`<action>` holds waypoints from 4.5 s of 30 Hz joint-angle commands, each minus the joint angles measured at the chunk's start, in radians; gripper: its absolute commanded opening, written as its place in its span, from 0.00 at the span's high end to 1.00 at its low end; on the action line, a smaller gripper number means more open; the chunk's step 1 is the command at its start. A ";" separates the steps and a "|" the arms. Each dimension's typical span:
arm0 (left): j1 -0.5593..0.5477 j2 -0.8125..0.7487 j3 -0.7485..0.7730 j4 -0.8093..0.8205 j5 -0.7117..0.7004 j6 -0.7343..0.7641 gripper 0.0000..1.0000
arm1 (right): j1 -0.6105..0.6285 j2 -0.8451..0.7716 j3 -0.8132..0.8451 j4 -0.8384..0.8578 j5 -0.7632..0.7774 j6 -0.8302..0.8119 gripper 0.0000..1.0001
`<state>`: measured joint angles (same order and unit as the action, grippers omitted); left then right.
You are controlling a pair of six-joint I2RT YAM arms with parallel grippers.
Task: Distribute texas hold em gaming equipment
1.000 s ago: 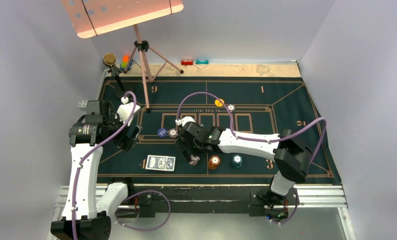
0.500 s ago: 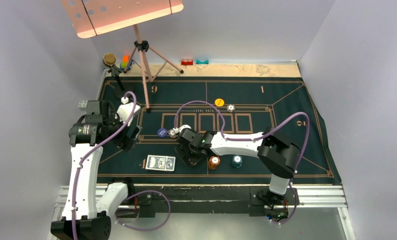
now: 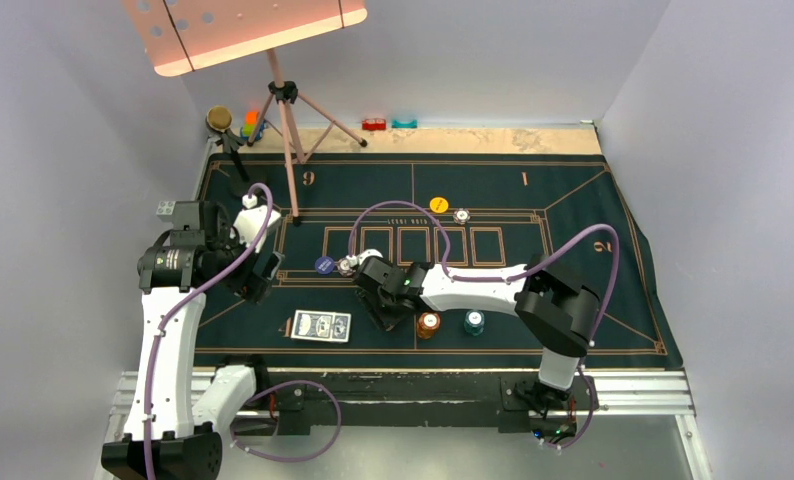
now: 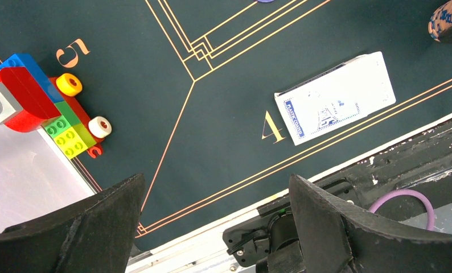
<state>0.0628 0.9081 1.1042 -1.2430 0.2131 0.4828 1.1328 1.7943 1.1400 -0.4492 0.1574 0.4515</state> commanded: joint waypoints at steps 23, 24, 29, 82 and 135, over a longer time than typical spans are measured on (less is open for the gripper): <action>-0.005 -0.011 0.022 -0.004 0.004 0.022 0.00 | -0.247 -0.277 -0.010 -0.106 0.078 0.064 0.95; -0.006 -0.011 0.020 -0.007 0.002 0.023 0.00 | -0.289 -0.294 -0.036 -0.109 0.096 0.076 0.96; -0.006 -0.016 0.016 -0.010 0.002 0.030 0.00 | -0.497 -0.389 -0.168 -0.119 0.157 0.139 0.97; -0.005 -0.014 -0.009 -0.004 0.031 -0.006 0.00 | -0.033 -0.488 -0.231 -0.205 0.151 0.224 0.12; -0.005 -0.024 0.010 0.001 0.007 0.013 0.00 | -0.120 -0.344 0.067 -0.189 0.104 0.128 0.93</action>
<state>0.0628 0.8879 1.0950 -1.2552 0.2157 0.4908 1.0828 1.4200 1.0817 -0.6834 0.2680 0.6518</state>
